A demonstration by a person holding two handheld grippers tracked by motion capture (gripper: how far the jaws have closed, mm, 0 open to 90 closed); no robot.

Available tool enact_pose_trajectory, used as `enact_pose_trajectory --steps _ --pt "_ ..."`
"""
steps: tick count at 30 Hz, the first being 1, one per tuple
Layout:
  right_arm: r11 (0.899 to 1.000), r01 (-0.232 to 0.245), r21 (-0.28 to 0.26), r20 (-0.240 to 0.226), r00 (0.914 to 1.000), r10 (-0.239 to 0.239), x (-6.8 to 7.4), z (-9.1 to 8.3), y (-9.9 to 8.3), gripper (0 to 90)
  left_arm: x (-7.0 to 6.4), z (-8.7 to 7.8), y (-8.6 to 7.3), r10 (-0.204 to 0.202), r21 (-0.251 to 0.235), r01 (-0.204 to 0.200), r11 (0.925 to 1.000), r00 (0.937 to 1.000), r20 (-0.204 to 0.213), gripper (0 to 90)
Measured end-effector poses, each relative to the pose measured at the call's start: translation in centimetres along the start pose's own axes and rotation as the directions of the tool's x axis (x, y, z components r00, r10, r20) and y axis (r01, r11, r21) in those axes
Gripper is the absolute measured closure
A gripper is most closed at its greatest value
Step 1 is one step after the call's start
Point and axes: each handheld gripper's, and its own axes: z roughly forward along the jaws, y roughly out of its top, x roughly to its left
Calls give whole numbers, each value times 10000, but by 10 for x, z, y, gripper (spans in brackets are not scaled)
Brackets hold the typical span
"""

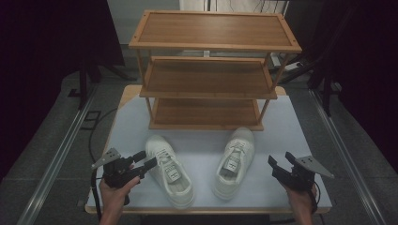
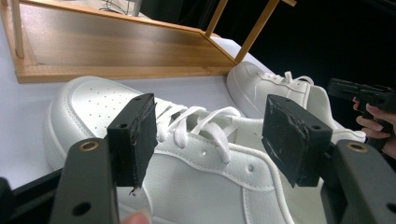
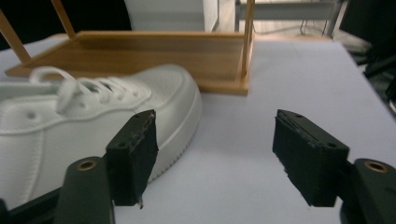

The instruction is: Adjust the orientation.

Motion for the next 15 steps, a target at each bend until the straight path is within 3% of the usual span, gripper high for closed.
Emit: enact_pose_trajectory --steps 6,10,12,13,15 --pt "9970 311 -705 -705 9969 -360 11 -20 14 446 -2 -2 -1 -122 -61 122 9999 9999 20 352" --pt "9920 871 -916 -1582 9822 -1009 31 -31 23 547 -4 -6 1 -99 -145 100 9998 9999 91 352" --pt "9904 1000 -950 -1758 9776 -1156 37 -33 25 586 -4 -7 1 -137 -167 139 9998 9999 104 352" --pt "9891 1168 -899 -2130 9679 -1337 49 -34 27 692 -5 -8 2 -212 -205 215 9996 9997 151 352" --pt "9862 1421 -847 -2554 9536 -1593 62 -34 28 762 -6 -8 2 -266 -231 270 9994 9995 180 352"
